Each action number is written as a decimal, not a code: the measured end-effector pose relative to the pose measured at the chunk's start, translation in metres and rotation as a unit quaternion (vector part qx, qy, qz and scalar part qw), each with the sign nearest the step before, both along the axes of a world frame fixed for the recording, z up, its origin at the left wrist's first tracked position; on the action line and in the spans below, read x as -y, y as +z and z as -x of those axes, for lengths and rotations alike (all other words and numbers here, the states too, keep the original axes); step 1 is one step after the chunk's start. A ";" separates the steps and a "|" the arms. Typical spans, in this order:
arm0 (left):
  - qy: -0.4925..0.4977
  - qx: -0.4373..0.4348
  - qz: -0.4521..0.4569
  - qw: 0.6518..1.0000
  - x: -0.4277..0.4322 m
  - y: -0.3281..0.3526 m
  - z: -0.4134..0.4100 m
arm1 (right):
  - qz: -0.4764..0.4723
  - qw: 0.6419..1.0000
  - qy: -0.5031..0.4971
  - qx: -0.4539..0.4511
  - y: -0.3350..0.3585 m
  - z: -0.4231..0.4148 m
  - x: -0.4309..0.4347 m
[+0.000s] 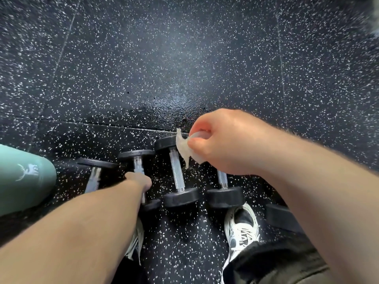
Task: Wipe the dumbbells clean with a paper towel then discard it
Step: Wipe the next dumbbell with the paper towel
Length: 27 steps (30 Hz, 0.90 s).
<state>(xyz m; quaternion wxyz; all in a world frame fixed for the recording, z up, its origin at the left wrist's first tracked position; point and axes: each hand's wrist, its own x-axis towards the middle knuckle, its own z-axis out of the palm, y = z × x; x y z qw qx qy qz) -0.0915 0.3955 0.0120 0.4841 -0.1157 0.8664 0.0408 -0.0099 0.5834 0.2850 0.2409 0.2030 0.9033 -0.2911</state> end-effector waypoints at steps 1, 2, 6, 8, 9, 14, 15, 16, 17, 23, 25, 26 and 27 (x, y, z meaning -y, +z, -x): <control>0.013 -0.023 0.007 1.000 -0.001 -0.001 0.002 | -0.002 1.000 0.001 0.002 0.000 0.000 0.000; 0.036 -0.046 0.010 0.998 0.000 -0.005 0.003 | -0.004 1.000 0.002 0.006 0.000 0.000 0.000; 0.096 -0.180 -0.022 0.979 0.002 0.003 0.001 | -0.007 1.000 0.004 0.017 0.003 -0.002 -0.002; 0.070 -0.167 -0.055 0.982 -0.006 0.008 -0.002 | -0.013 1.000 0.002 0.019 0.004 -0.003 -0.002; 0.056 -0.144 -0.076 0.985 -0.011 0.009 -0.004 | -0.015 1.000 0.001 0.019 0.004 -0.003 -0.003; 0.027 -0.011 -0.155 0.988 -0.030 -0.005 -0.021 | -0.020 0.999 -0.001 0.034 0.004 -0.007 0.000; 0.040 -0.001 -0.166 0.985 -0.034 -0.007 -0.023 | -0.020 0.999 -0.003 0.039 0.004 -0.009 0.000; 0.051 0.005 -0.179 0.983 -0.036 -0.010 -0.024 | -0.018 0.999 -0.006 0.043 0.004 -0.010 0.000; 0.062 0.014 -0.187 0.980 -0.040 -0.011 -0.026 | -0.015 0.999 -0.009 0.047 0.003 -0.011 0.000; 0.141 0.031 -0.213 0.966 -0.065 -0.038 -0.037 | -0.019 0.998 -0.017 0.064 -0.002 -0.015 -0.010; 0.163 0.042 -0.217 0.962 -0.069 -0.052 -0.039 | -0.028 0.997 -0.018 0.070 -0.004 -0.017 -0.014; 0.180 0.043 -0.223 0.957 -0.068 -0.067 -0.040 | -0.029 0.997 -0.022 0.074 -0.005 -0.018 -0.016; 0.196 0.040 -0.225 0.954 -0.065 -0.087 -0.041 | -0.027 0.996 -0.027 0.078 -0.005 -0.018 -0.017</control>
